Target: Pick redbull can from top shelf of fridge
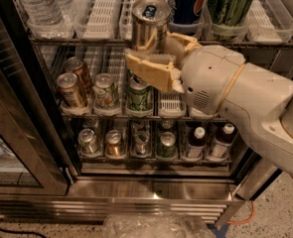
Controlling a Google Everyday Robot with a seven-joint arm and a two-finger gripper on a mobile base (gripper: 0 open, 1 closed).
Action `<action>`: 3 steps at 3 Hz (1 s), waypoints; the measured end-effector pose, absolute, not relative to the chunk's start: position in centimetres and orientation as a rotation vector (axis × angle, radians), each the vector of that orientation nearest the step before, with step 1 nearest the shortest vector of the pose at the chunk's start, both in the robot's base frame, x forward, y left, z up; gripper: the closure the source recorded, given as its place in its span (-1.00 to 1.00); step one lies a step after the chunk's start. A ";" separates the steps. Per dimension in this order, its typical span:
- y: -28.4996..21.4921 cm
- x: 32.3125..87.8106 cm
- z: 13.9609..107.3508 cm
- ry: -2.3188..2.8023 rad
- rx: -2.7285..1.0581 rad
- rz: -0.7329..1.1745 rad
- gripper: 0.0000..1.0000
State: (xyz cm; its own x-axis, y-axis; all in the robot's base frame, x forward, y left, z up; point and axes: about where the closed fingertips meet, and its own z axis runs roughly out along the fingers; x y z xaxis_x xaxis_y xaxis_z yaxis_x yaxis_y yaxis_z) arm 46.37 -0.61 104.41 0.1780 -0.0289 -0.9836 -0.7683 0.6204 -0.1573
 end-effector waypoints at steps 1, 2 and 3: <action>0.2 44.9 103.2 1.313 -0.815 0.648 1.00; 1.2 41.2 100.8 1.338 -0.877 0.747 1.00; 1.9 37.7 98.4 1.342 -0.898 0.844 1.00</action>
Offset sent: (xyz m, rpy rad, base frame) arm -0.1022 0.0230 -0.0692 -0.0267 0.1616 0.2860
